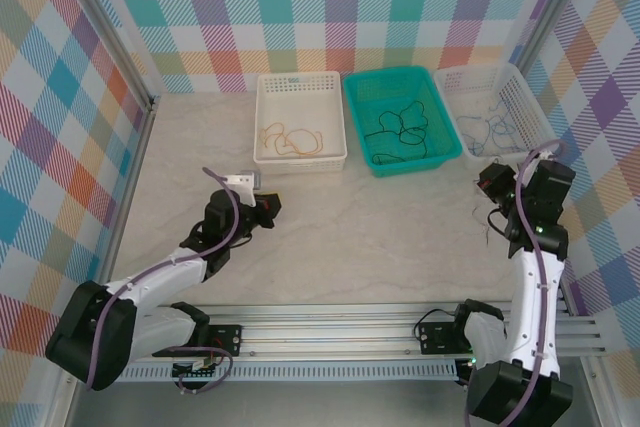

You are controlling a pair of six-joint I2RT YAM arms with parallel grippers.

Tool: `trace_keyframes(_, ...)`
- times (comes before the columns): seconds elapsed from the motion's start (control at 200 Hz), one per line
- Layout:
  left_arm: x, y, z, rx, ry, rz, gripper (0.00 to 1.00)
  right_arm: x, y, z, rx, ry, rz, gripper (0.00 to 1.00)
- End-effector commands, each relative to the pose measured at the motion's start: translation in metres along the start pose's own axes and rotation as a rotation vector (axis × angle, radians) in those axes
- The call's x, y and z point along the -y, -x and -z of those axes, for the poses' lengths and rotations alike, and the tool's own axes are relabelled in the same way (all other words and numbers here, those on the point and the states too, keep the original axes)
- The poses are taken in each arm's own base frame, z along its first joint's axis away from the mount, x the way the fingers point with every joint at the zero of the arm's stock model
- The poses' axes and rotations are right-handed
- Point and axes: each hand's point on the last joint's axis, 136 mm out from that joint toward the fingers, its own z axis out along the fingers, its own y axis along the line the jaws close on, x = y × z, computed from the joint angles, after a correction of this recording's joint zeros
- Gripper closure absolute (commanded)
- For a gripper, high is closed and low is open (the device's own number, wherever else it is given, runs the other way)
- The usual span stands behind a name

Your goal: Untangle the cables

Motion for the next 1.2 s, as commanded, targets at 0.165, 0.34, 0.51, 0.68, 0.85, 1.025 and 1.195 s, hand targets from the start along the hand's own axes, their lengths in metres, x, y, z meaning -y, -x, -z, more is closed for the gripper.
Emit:
trace_keyframes(0.165,0.112,0.017,-0.014,-0.104,-0.280,-0.241,0.00,-0.115,-0.040,0.010,-0.191,0.497,0.274,1.00)
trace_keyframes(0.34,0.185,0.020,-0.031,-0.085,-0.487,-0.385,0.00,-0.146,-0.061,0.012,-0.249,0.577,0.317,1.00)
trace_keyframes(0.51,0.238,0.019,-0.050,-0.072,-0.593,-0.526,0.01,-0.162,-0.074,0.009,-0.288,0.599,0.313,1.00)
trace_keyframes(0.68,0.269,0.021,-0.068,-0.068,-0.638,-0.583,0.11,-0.169,-0.085,0.003,-0.323,0.589,0.300,1.00)
trace_keyframes(0.85,0.273,0.024,-0.091,-0.058,-0.585,-0.563,0.36,-0.178,-0.093,0.002,-0.353,0.621,0.282,1.00)
trace_keyframes(1.025,0.269,0.039,-0.097,-0.044,-0.518,-0.514,1.00,-0.175,-0.088,0.000,-0.314,0.594,0.266,0.93)
trace_keyframes(1.195,0.271,0.061,-0.068,-0.038,-0.600,-0.391,1.00,-0.145,-0.078,-0.011,-0.218,0.425,0.288,0.51)
